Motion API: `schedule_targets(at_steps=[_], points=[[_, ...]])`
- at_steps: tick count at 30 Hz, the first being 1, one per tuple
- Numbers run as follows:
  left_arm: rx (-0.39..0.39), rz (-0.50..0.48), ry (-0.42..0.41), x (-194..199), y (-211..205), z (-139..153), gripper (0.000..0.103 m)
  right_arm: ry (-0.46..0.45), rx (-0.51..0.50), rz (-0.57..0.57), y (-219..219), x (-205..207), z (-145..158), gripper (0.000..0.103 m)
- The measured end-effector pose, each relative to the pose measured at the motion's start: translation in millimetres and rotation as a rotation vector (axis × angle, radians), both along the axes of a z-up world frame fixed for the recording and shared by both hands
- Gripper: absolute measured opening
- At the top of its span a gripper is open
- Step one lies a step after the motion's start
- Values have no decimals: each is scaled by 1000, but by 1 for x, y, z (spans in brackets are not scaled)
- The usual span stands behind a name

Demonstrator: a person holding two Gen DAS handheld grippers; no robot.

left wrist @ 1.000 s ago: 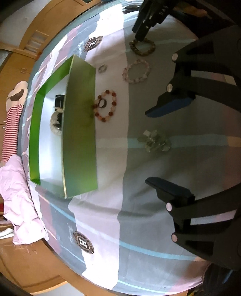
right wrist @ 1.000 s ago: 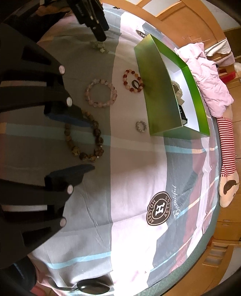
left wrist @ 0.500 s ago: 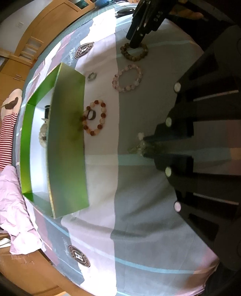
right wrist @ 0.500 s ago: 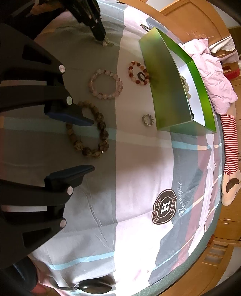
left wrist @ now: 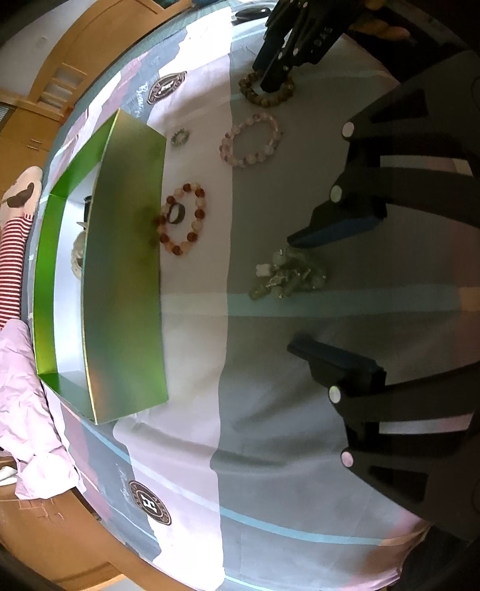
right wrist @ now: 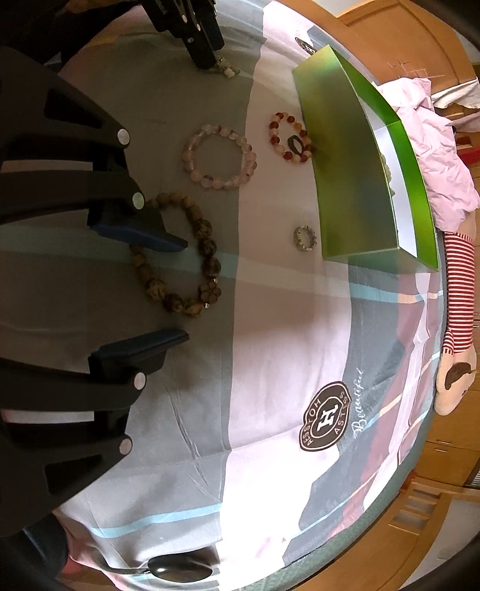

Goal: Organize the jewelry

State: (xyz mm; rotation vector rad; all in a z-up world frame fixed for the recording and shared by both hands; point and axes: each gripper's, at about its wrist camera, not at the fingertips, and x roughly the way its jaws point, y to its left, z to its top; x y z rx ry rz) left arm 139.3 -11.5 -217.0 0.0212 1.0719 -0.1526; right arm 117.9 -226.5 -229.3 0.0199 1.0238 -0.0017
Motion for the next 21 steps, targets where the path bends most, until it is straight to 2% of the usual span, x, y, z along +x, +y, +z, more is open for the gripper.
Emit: schedule_targets(at_steps=[2,4,6,7,19,21], points=[[-2,-4,-6,0,-2,0,52,-6,-2,2,0,-1,0,44],[-4,-7,-16,0,-3,2,47,-14,-2,1,0,0,0,44],[-13,-16,-25,0,-5,4,31,-20,-2,-1,0,0,0,44],[-18,-22,-28,0,-6,5,29,-22,-3,-2,0,1,0,44],[27,-57,-26,-2,-21,-3,28,-46,-29,3,4,0,-2,44],[28,-57,-32,-2,-21,-3,24,-51,-25,9,5,-1,-2,38]])
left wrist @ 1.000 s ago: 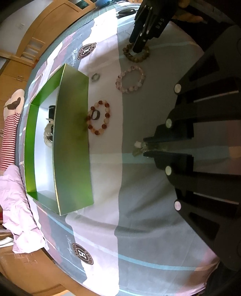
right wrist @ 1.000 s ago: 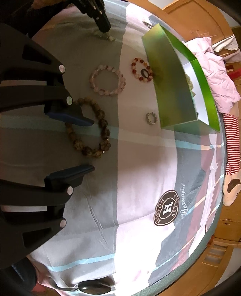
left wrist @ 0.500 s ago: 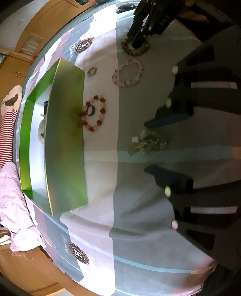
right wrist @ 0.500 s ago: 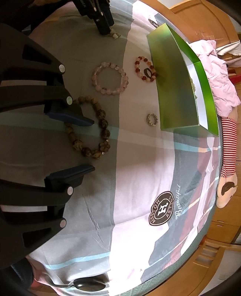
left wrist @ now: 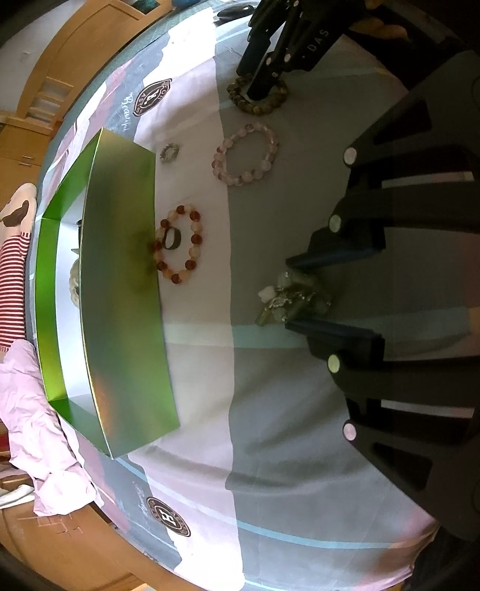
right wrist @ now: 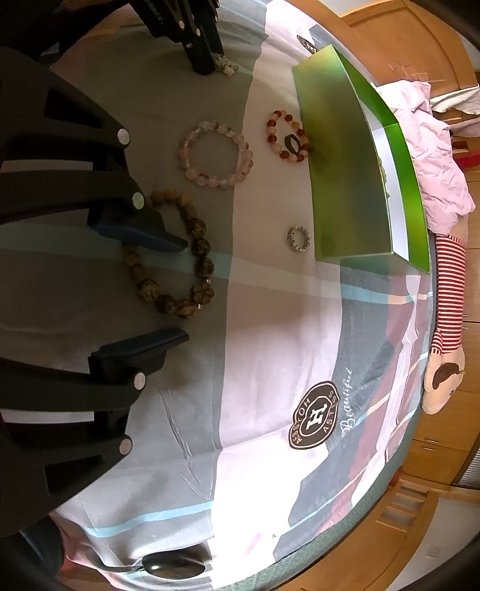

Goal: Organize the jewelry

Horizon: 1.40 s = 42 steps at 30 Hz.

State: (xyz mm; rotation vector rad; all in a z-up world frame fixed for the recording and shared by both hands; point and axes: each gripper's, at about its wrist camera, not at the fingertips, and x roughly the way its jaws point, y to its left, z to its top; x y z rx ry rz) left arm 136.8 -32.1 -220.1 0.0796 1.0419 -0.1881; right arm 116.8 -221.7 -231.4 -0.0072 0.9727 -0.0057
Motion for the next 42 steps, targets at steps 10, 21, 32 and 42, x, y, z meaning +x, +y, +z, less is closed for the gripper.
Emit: schedule_targets(at_steps=[10,21,32,42], points=[[2,-17,-64,-9,-3,20,21,-22,25,23,5,-4,11,11],[-42,5,-195,-16,9,89,21,-203,68,64,18,-19,99,11],[-65,18,-356,11,18,170,21,-412,124,139,33,16,197,11],[-70,34,-479,76,17,232,22,-510,114,112,49,94,251,11]])
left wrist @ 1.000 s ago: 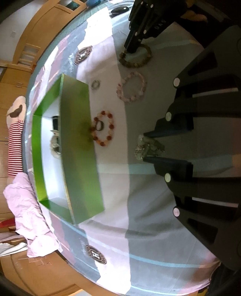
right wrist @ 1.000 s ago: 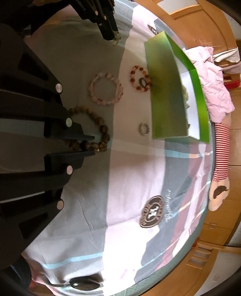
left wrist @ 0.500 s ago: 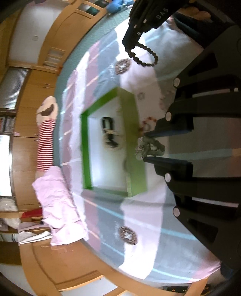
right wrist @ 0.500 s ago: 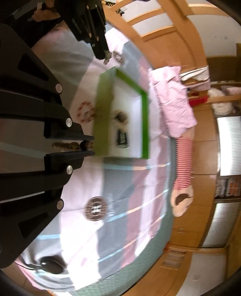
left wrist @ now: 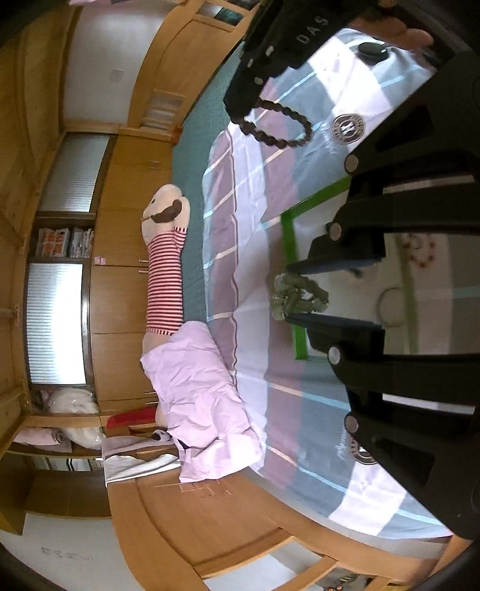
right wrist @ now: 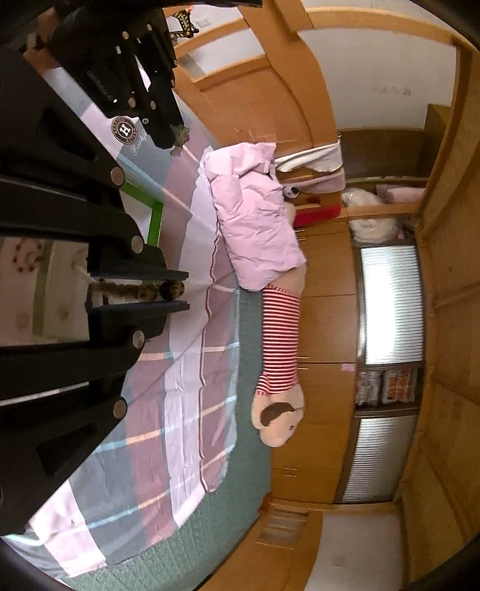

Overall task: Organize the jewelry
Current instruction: 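Carry the pendant and dark beaded bracelet into the green box and release, then lower the left gripper toward the red-and-cream bracelet while the right gripper approaches the pink bead bracelet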

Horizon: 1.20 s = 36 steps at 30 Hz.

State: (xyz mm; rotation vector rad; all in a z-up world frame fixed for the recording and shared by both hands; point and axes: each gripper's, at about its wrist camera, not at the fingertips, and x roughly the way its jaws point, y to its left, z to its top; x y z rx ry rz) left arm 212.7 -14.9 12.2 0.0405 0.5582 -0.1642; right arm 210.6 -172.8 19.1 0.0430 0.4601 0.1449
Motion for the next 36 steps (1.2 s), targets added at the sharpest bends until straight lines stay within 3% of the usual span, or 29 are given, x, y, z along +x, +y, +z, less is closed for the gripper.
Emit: schedule_targets(at_steps=[3,5,10,11,12,13,14,15,21,26,32,36], points=[[-4,15,79,35,-2,-24,22,107,13,3,8,37,-28,11],[4,16,122,53,-3,-47,22,205,-7,-8,15,62,-63,11],[21,41,317,97,1,-133,22,381,-70,-48,29,87,-141,11],[18,38,343,100,1,-141,23,409,-74,-54,29,89,-154,11],[16,33,376,104,2,-152,30,420,-76,-57,29,88,-161,16],[18,32,387,104,2,-157,37,428,-72,-56,28,86,-165,27],[23,37,388,103,3,-160,52,427,-55,-52,25,84,-166,33],[25,44,379,100,5,-160,57,414,-21,-49,18,78,-162,40],[-51,38,323,51,20,-137,56,342,64,-40,-26,28,-137,42],[-116,-83,315,-4,9,-140,56,414,11,-72,-58,-20,-168,43],[-34,-128,443,-11,-37,-193,55,539,9,-24,-47,-42,-219,42],[17,-99,470,-2,-54,-212,52,556,-20,13,-27,-54,-232,42]])
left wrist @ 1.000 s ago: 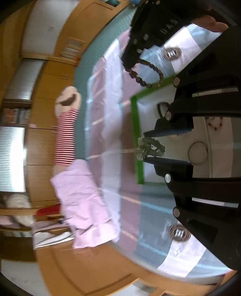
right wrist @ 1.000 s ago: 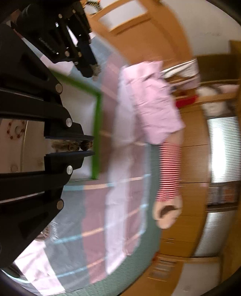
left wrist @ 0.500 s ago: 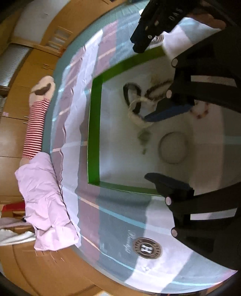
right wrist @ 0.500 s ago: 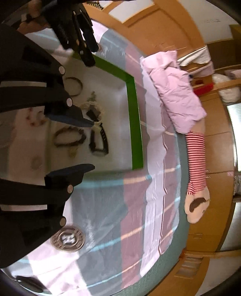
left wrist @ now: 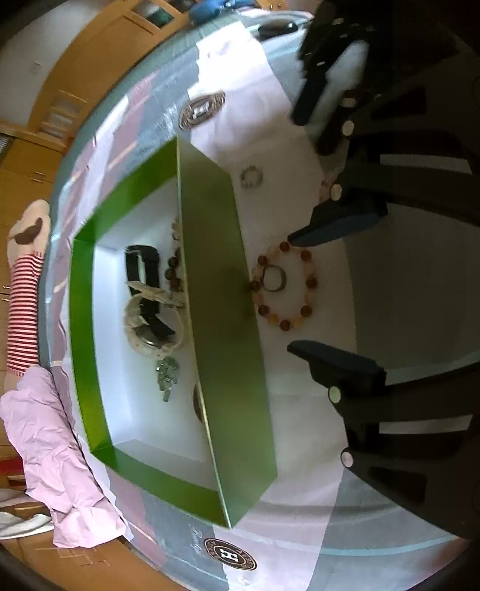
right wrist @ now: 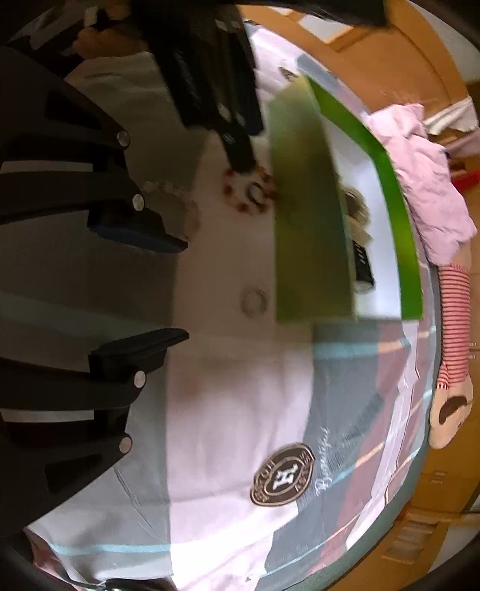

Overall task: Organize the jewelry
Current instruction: 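Lower the left gripper toward the red-and-cream bracelet while the right gripper approaches the pink bead bracelet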

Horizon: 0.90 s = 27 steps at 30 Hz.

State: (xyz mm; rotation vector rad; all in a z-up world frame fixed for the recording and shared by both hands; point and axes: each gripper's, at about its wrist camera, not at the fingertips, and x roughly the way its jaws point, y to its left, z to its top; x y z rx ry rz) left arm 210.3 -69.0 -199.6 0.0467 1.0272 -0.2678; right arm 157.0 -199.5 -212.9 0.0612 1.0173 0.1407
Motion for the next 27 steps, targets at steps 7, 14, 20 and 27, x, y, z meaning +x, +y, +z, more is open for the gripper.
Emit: schedule_targets(at_steps=[7,14,20,27], points=[[26,50,58,18,5,-19,39,-4,-47,59,21,-5,-8,42],[133,14,27,-5,14,-23,39,-3,-37,40,15,-7,-10,42],[143,58,49,-42,55,-17,39,-16,-28,25,10,-11,-9,42],[119,79,35,-46,64,-20,45,-33,-49,34,13,-13,-10,42]])
